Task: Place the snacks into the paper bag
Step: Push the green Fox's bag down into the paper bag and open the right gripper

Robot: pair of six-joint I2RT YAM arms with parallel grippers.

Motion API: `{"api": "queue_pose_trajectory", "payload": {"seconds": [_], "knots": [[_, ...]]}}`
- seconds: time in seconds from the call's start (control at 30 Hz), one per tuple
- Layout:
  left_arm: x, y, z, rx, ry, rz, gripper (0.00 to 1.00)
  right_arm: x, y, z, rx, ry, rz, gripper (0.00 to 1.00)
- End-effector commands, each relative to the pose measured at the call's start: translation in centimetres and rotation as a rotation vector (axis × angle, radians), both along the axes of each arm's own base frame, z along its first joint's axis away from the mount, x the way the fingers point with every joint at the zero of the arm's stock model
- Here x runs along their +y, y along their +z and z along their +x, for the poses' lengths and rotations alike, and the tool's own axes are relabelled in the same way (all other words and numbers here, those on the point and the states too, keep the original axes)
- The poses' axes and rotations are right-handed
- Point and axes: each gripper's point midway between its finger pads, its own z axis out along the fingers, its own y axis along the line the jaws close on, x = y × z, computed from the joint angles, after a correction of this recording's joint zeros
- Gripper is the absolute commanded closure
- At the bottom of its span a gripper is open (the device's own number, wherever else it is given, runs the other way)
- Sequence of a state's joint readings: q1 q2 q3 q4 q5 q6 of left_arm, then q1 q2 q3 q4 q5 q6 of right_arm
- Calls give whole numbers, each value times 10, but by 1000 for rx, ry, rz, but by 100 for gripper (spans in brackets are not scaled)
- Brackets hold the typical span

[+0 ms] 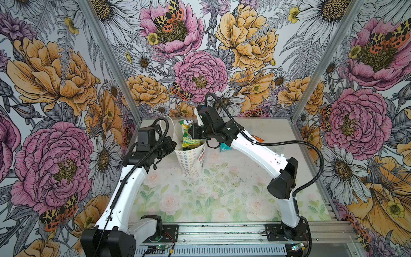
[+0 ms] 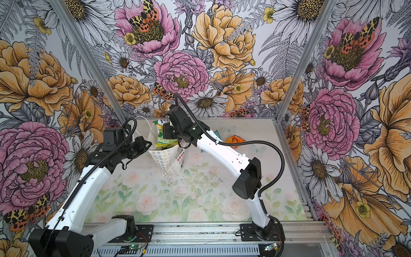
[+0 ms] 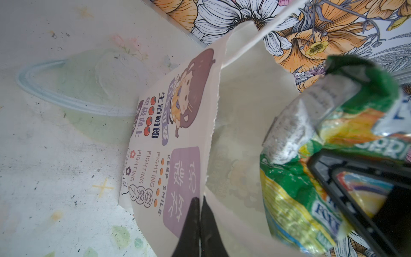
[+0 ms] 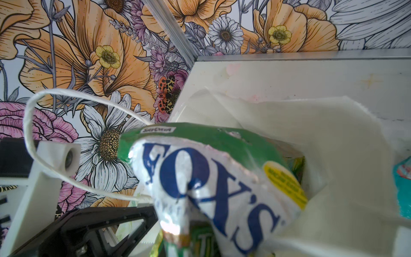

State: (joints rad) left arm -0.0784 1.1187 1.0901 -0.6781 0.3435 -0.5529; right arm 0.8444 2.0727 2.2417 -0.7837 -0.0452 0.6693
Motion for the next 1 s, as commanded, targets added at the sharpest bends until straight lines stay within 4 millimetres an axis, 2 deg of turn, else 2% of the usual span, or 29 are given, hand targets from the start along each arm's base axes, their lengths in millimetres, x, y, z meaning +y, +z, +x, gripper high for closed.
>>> {"api": "queue_pose_trajectory", "payload": {"seconds": [0.0,0.3,0.77,0.97], "knots": [[-1,3,-1,3,14,1,100,2,6,1,-33,-2,-22,100],[-3,2,-1,4,9,7,100,8,-11,2,-25,14,-79,100],[-3,0,2,8,9,11,100,2,-15,-15,-2,6,-160,100],[-3,-1,1,8,10,9,100,1,-26,-21,24,23,-206,100]]}}
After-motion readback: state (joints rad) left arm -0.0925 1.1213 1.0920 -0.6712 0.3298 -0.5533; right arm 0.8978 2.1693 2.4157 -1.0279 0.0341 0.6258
